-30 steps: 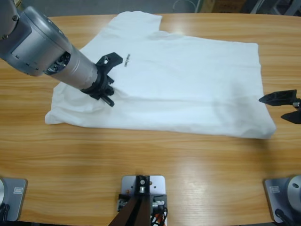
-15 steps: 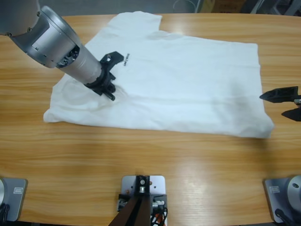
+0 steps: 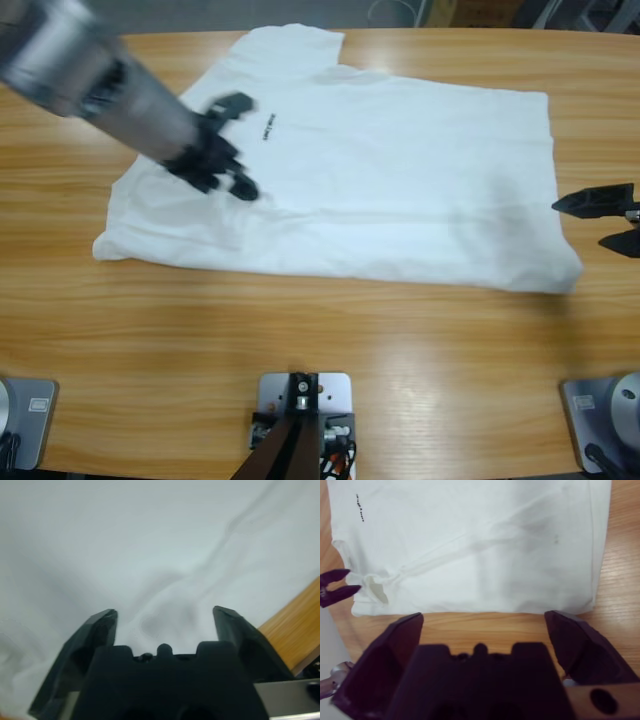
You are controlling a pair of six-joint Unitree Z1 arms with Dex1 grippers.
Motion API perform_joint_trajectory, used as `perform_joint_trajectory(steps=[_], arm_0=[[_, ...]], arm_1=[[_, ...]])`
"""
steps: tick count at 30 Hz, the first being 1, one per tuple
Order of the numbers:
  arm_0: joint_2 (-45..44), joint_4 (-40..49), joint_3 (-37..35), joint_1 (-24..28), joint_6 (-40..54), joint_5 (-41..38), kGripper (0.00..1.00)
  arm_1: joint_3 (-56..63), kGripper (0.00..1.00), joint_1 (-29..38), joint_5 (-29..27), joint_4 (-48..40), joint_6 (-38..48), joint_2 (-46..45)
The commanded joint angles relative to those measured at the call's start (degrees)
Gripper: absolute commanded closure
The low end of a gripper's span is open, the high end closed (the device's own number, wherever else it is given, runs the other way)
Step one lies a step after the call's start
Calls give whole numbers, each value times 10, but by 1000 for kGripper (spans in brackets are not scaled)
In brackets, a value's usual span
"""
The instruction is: Fold clothes
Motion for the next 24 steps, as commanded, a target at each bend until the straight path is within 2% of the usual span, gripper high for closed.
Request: perform_joint_trajectory(steps=[1,3,8,14,24], arm_0=[[-98,-68,171,121,2,-50,0],[-107,-91,206,121,-10,-61,0],[-178,-167,288,128,-164,-66,9],[-265,-211,367,167,-308,-66,16],[-403,-296,526,162,-419,-70,18]], arm_1=[[8,0,6,11,-2,-10,8],[9,0,6,11,-2,-10,7],[9,0,6,11,-2,-10,5],[9,0,6,14,-5,-10,0],[11,4,6,21,-11,-9,-20]])
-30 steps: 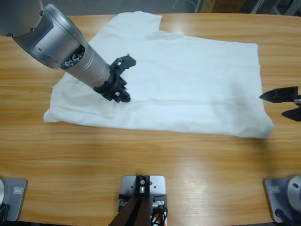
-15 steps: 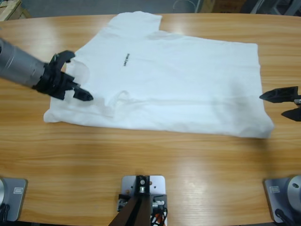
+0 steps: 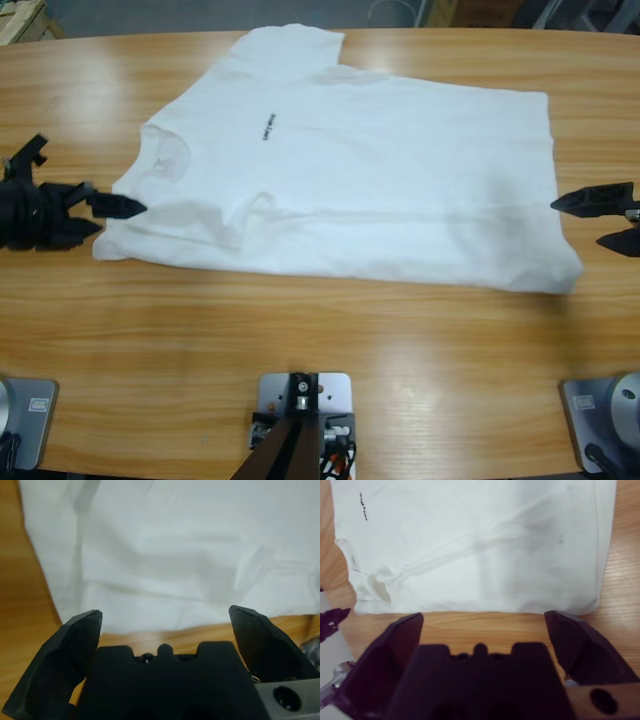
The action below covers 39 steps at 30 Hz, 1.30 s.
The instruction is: Fold clothes
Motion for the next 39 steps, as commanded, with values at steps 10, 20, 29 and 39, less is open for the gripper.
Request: perform_joint_trajectory(steps=[10,20,29,39], arm_0=[[-72,-85,145,0,-102,-4,23],[67,-125,124,0,-117,29,46],[119,-193,122,0,-117,33,422],[78,-208,128,-5,-87,19,1000]], arm_1=[[11,4,5,25,-6,-9,-27],[11,4,5,26,-6,-8,-36],[11,4,5,26,-6,-8,-37],[9,728,5,26,-3,-2,-38]])
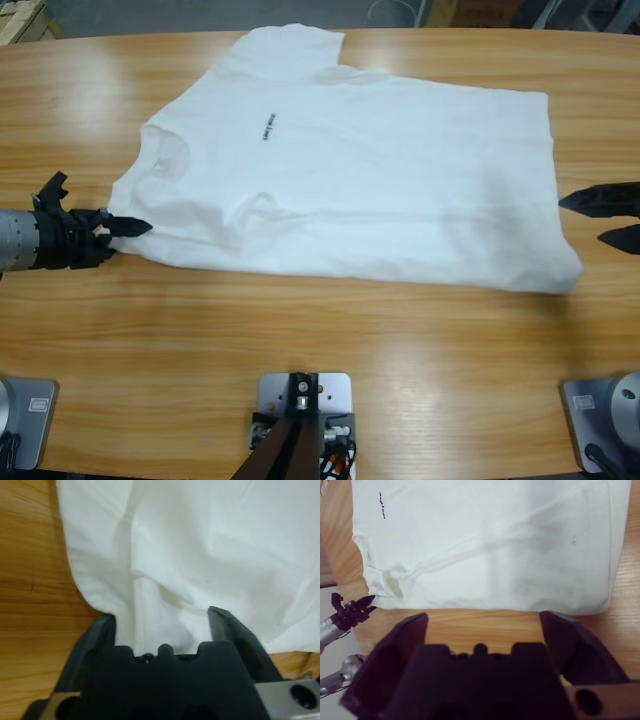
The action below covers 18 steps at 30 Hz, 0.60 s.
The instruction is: Fold clothes
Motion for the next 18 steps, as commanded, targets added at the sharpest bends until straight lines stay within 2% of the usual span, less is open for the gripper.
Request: perform_joint_trajectory(steps=[1,2,8,9,10,11,13,15,18], arm_0=[[-23,-12,16,-5,25,-8,1000],[-30,-12,16,-5,29,-8,1000],[-33,-12,20,-14,37,-8,1000],[-30,-12,21,-16,37,-9,1000],[-28,-12,23,-18,37,-11,1000],[-27,-12,24,-19,37,-11,1000],[-27,-12,24,-20,37,-11,1000],[-29,-12,22,-20,37,-11,1000],[-31,-12,22,-20,37,-12,1000]], arm_1=[[7,932,5,8,2,-2,-8],[5,1000,5,8,3,-1,-5],[3,1000,-10,1,17,29,49],[5,928,-18,0,16,44,58],[6,538,-20,-4,15,64,67],[9,333,-21,-8,13,88,75],[14,171,-21,-17,3,125,97],[17,69,-21,-25,1,150,134],[35,43,-21,-40,0,182,162]])
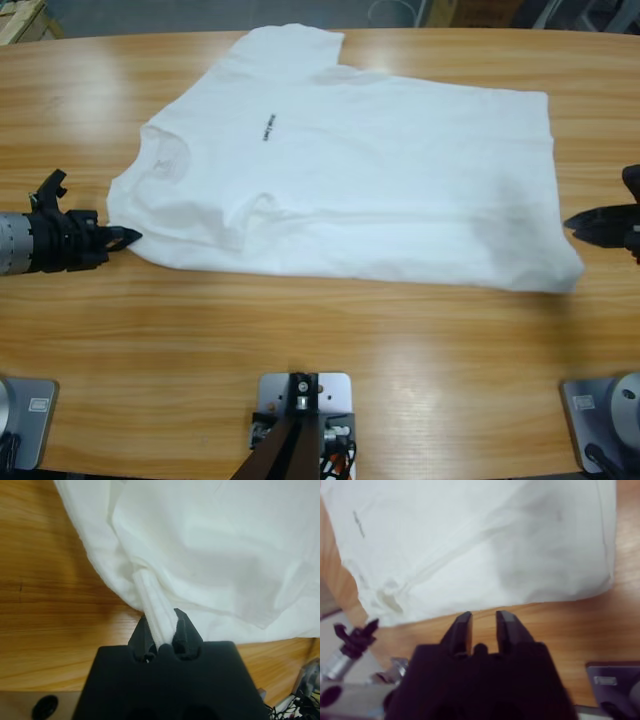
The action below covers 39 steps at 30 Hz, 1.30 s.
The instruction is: Fold clothes
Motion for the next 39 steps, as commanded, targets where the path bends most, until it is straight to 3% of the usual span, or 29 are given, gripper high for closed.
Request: perform_joint_trajectory(steps=[1,13,19,31,33,35,37,38,39], arm_0=[[-7,-7,14,-7,5,-9,1000],[-2,-7,15,-12,6,-11,1000],[-2,-7,21,-13,6,-17,1000],[0,-7,24,-13,10,-17,1000],[0,-7,24,-13,10,-17,1000],[0,-7,24,-13,11,-16,1000],[2,-7,23,-13,11,-16,1000],[3,-7,23,-13,11,-16,1000],[4,-7,23,-13,11,-16,1000]], arm_1=[[46,34,-6,-39,-11,87,94],[97,41,33,-121,-30,137,68],[117,41,33,-121,-109,133,93],[123,54,33,-126,-144,145,162],[126,130,33,-124,-155,146,174],[127,442,35,-124,-156,146,173],[129,682,36,-124,-160,145,169],[130,701,36,-122,-163,144,168],[131,890,39,-121,-167,141,168]])
